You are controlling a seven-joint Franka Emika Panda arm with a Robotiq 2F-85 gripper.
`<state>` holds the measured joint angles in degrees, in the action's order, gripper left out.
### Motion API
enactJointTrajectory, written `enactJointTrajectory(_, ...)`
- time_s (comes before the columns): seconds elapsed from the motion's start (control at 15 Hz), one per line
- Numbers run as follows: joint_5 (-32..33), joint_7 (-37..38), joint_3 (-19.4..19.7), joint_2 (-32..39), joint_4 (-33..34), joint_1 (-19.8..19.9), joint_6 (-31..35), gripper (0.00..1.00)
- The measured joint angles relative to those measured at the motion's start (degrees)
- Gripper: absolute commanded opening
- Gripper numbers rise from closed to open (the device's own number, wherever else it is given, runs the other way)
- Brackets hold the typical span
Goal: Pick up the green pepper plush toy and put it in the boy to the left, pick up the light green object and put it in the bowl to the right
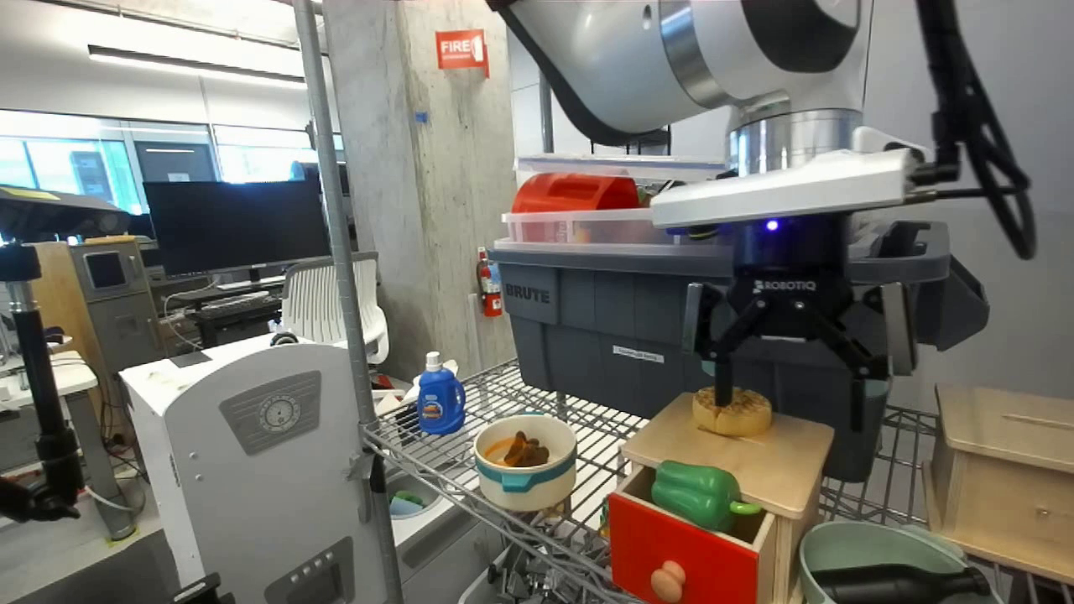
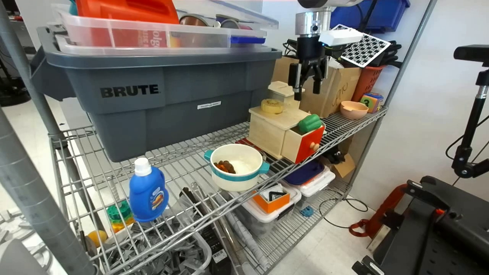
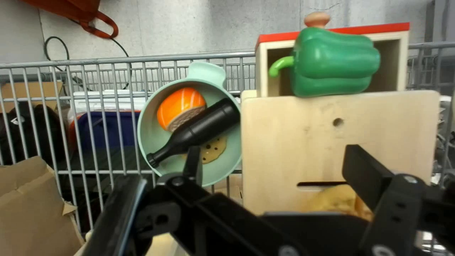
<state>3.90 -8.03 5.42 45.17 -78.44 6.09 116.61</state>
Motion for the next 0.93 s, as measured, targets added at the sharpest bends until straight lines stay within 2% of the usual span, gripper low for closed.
enactJointTrajectory(0.33,1.5,2.0,-0.2,-3.4,-4.2,-3.9,0.0,1.0)
enactJointTrajectory(0.93,2.1,2.4,-0.7,-3.6,-7.1,-6.3,0.0,1.0)
